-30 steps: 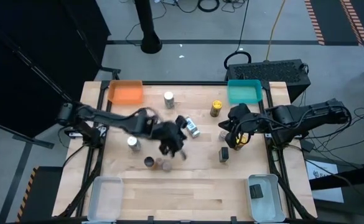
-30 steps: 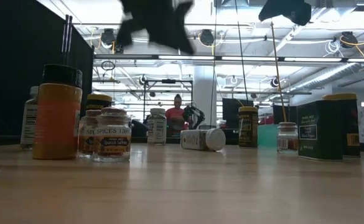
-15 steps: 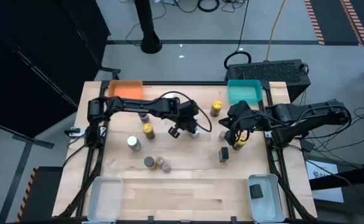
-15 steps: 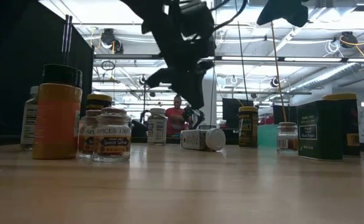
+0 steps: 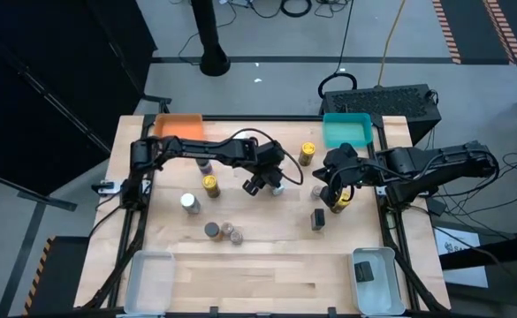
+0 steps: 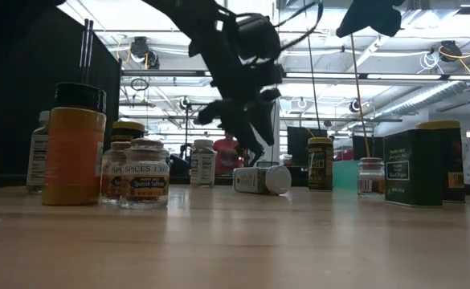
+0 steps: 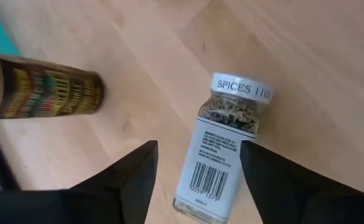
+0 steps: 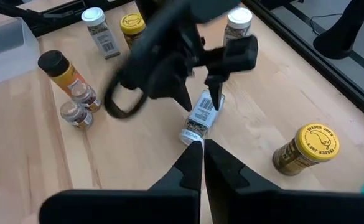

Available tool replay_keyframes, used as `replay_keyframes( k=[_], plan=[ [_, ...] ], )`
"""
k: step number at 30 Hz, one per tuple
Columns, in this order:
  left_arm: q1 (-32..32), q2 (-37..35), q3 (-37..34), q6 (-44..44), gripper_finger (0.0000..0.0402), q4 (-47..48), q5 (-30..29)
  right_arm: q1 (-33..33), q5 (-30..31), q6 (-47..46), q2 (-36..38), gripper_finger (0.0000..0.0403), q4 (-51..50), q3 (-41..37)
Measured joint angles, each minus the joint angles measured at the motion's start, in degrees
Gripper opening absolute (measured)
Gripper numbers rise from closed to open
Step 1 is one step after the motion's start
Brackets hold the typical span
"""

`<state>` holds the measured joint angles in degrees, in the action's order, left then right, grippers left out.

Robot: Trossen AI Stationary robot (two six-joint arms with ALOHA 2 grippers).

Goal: Sort spices by type
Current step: Put the white seasoning bottle into the orange bin

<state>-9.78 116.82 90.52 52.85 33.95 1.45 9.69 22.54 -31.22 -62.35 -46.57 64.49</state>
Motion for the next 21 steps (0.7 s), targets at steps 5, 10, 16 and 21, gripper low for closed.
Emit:
replay_keyframes(
  k=[5,10,16,21],
  plan=[
    [-0.10,2.03,-0.09,0.21,0.0242,0.92,0.08,0.00,-0.03,-0.02,0.00,0.0000,-0.11,0.00],
    [-1.32,2.20,-0.07,0.01,0.0242,1.18,3.43,0.00,-0.06,-0.02,0.00,0.0000,-0.20,0.00],
    [-2.77,2.76,-0.02,-0.03,0.0242,0.99,6.77,0.00,-0.05,0.04,0.00,0.0000,-0.25,0.00],
    [-2.91,4.78,0.14,-0.02,0.0242,-0.07,7.65,0.00,-0.06,0.20,0.00,0.0000,-0.29,0.02]
  ],
)
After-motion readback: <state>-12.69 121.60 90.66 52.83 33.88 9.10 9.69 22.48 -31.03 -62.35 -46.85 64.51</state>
